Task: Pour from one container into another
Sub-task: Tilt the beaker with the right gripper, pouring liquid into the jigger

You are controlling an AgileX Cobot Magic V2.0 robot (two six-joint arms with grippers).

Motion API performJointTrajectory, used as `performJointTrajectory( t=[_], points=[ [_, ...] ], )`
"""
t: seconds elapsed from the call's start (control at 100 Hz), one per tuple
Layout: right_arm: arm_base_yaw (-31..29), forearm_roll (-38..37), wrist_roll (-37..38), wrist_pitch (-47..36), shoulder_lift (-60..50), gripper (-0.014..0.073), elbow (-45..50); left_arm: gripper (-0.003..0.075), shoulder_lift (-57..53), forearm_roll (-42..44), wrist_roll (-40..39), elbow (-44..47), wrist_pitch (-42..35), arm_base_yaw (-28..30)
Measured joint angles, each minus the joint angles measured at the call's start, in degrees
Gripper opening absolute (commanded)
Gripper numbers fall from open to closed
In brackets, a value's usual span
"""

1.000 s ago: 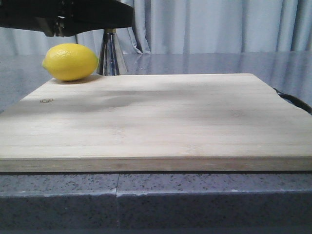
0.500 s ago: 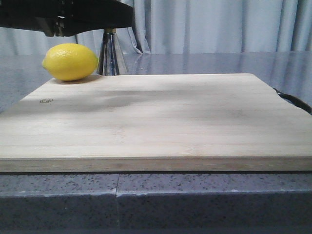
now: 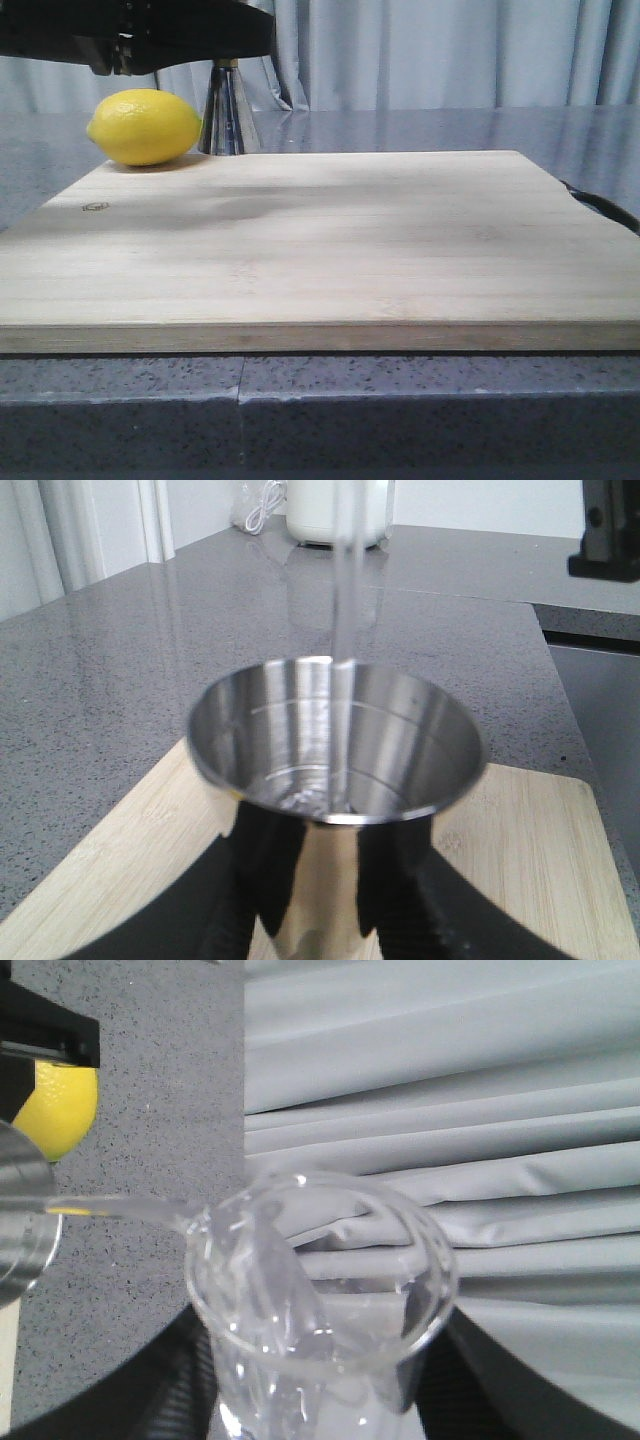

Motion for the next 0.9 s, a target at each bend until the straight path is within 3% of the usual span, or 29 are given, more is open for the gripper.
performJointTrajectory(
  t=[0.9],
  points=[
    [0.0,-9.0,0.0,-1.1,0.0,0.0332,0.0,0.0228,0.0,0.0,0.0,0.0,0.0,0.0]
  ],
)
